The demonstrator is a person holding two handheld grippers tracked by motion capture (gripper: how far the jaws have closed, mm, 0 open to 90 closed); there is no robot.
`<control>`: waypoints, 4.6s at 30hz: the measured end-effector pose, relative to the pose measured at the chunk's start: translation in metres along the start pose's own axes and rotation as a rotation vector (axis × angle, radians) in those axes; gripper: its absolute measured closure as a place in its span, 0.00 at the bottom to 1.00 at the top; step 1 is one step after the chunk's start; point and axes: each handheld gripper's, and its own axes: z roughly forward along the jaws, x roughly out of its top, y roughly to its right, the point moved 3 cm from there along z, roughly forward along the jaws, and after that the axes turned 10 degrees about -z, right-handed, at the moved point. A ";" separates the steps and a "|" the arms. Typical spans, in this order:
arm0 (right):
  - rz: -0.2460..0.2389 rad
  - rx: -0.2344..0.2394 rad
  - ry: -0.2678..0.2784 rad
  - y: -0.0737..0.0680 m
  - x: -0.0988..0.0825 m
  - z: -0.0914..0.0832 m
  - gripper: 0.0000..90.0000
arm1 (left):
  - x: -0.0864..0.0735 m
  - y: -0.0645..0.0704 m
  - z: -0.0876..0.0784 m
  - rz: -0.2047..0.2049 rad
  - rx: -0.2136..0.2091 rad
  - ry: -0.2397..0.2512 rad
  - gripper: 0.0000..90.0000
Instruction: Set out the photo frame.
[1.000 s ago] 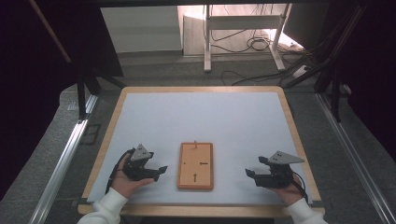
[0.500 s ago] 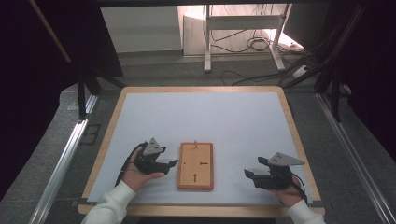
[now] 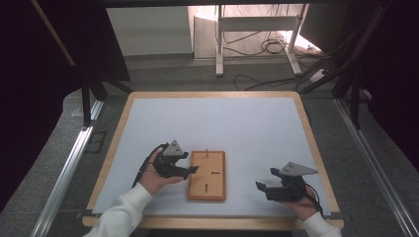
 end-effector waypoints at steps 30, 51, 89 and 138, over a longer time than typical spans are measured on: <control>-0.006 -0.012 -0.007 -0.001 -0.003 -0.001 0.25 | 0.038 -0.011 0.060 0.031 -0.038 -0.022 0.64; -0.027 0.033 0.003 -0.008 0.000 0.003 0.25 | 0.038 -0.013 0.064 0.033 -0.081 -0.024 0.92; -0.338 0.101 -0.051 -0.085 0.038 0.041 0.18 | 0.044 -0.029 0.066 -0.042 -0.234 -0.102 0.92; -0.759 -0.152 -0.045 -0.128 0.063 0.077 0.41 | 0.048 -0.038 0.069 -0.123 -0.240 -0.103 0.93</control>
